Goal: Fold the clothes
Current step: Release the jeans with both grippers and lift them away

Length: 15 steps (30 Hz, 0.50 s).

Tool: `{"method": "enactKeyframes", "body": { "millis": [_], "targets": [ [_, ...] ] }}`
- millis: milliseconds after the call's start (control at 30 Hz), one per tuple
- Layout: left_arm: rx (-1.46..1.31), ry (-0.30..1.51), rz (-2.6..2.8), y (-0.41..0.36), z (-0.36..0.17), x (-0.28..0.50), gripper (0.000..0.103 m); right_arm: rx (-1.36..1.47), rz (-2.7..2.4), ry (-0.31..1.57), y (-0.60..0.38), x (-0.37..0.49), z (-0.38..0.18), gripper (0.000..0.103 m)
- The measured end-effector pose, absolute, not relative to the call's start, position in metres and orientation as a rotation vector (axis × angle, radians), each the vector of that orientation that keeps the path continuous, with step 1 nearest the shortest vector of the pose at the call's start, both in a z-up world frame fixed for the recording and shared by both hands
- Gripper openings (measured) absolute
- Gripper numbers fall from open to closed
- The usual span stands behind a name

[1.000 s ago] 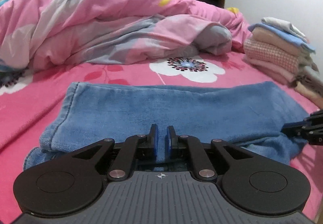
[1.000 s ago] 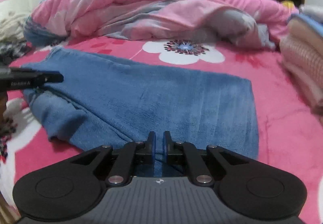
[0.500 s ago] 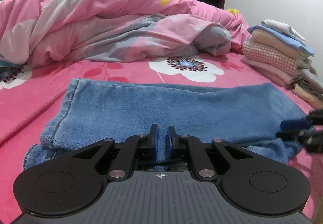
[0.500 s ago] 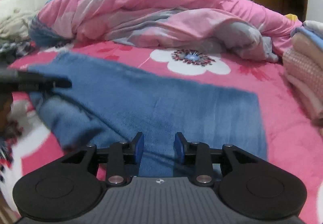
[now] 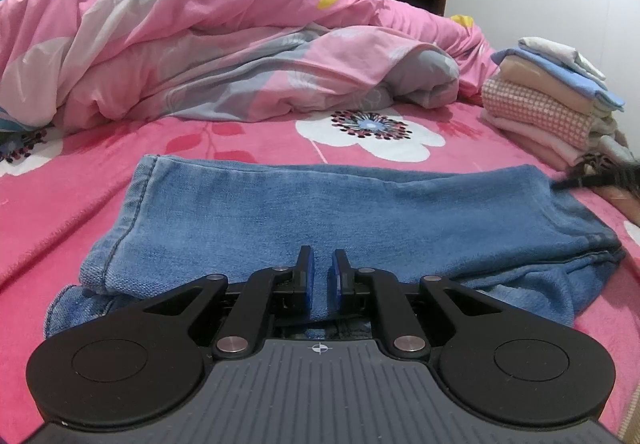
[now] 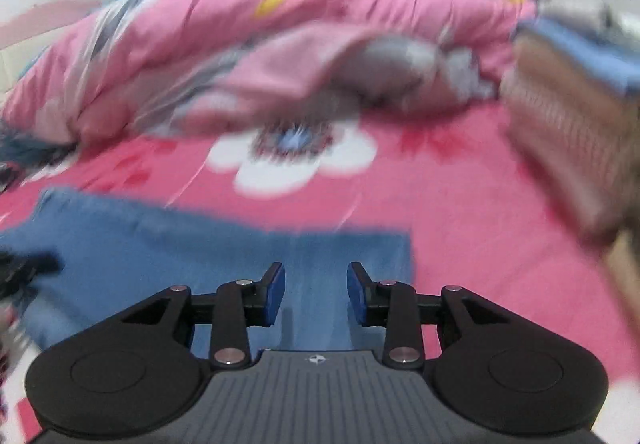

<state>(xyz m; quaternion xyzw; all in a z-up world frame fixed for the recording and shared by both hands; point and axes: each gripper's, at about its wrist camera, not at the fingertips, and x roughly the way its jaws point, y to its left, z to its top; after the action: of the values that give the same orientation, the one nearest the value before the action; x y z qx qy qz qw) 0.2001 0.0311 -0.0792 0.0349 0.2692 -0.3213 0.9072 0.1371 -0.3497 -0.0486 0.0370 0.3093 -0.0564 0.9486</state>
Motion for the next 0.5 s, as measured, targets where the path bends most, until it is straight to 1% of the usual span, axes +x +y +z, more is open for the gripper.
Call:
{"method": "enactKeyframes", "body": {
  "millis": [67, 133, 167, 267, 400, 500],
  "targets": [
    [0.072, 0.556, -0.663, 0.031, -0.079, 0.2, 0.01, 0.044, -0.138, 0.628, -0.358, 0.151, -0.054, 0.036],
    [0.07, 0.556, -0.667, 0.031, -0.079, 0.2, 0.01, 0.005, -0.163, 0.752, -0.368, 0.172, -0.089, 0.034],
    [0.071, 0.556, -0.667, 0.031, -0.079, 0.2, 0.01, -0.003, -0.142, 0.737, -0.372, 0.174, -0.099, 0.034],
    [0.071, 0.556, -0.666, 0.031, -0.079, 0.2, 0.01, -0.001, -0.17, 0.75, -0.373, 0.171, -0.083, 0.032],
    [0.072, 0.558, -0.665, 0.03, -0.079, 0.2, 0.011, 0.051, -0.156, 0.66, -0.375, 0.159, -0.052, 0.028],
    [0.073, 0.559, -0.664, 0.03, -0.078, 0.2, 0.011, 0.11, -0.104, 0.659, -0.37, 0.164, -0.045, 0.025]
  ]
}}
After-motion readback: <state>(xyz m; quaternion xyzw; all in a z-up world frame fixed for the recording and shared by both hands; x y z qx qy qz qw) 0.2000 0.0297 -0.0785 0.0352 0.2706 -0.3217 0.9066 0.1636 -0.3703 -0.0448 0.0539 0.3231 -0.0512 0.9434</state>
